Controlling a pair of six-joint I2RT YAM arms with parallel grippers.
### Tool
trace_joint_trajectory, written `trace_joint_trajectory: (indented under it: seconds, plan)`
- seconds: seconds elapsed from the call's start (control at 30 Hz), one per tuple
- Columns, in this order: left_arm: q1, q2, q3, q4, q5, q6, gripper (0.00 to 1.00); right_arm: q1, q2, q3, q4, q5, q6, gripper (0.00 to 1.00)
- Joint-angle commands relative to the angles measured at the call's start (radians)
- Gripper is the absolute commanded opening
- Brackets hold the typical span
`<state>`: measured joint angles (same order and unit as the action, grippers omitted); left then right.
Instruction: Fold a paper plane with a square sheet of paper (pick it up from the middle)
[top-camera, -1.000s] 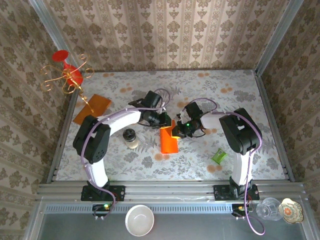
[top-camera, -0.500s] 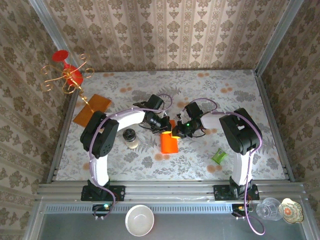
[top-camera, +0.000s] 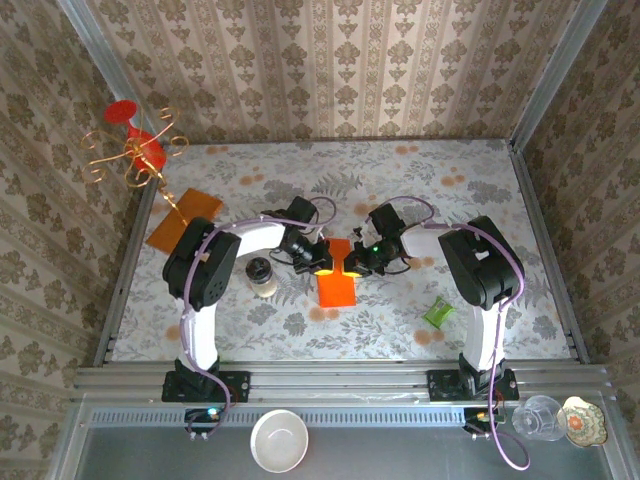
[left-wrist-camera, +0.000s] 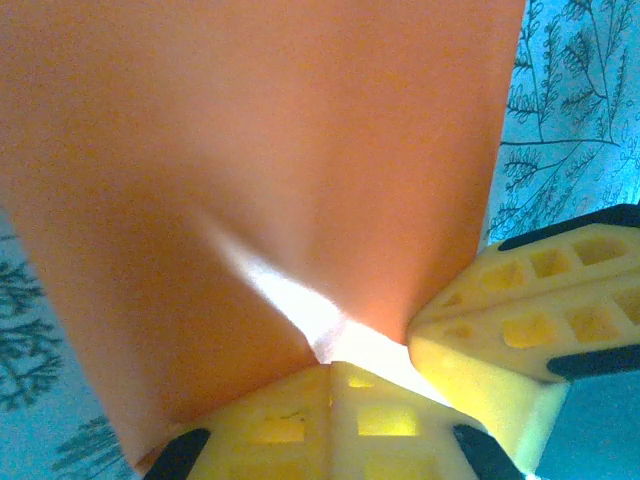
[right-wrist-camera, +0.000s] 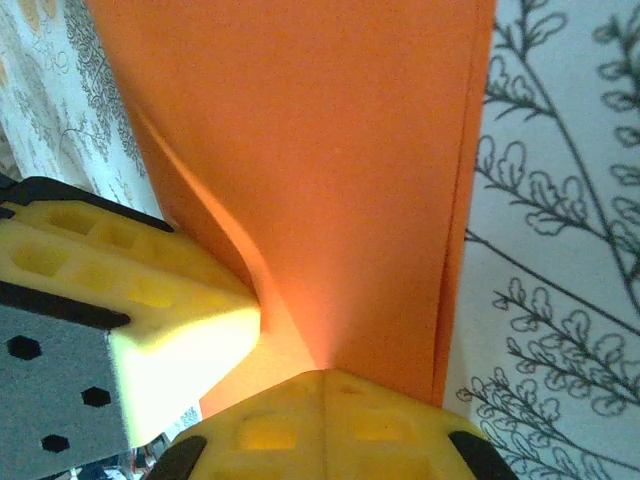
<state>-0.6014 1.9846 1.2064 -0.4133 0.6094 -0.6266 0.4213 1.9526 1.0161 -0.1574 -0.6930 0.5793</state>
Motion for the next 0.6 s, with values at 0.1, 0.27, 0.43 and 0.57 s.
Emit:
trace_joint_trajectory:
  seconds: [0.1, 0.27, 0.43, 0.57]
  plan:
    - [0.101, -0.017, -0.059, -0.088, -0.043, 0.095, 0.05, 0.001, 0.122, -0.071, -0.272, 0.314, 0.022, 0.03]
    - [0.168, -0.082, -0.046, -0.100, -0.028, 0.111, 0.05, 0.002, 0.116, -0.079, -0.268, 0.320, 0.024, 0.03]
    - [0.115, -0.129, -0.010, 0.010, 0.087, 0.045, 0.06, 0.002, 0.109, -0.076, -0.263, 0.316, 0.026, 0.03]
    - [0.055, -0.076, 0.011, 0.097, 0.118, -0.009, 0.06, 0.002, 0.112, -0.075, -0.255, 0.312, 0.032, 0.03]
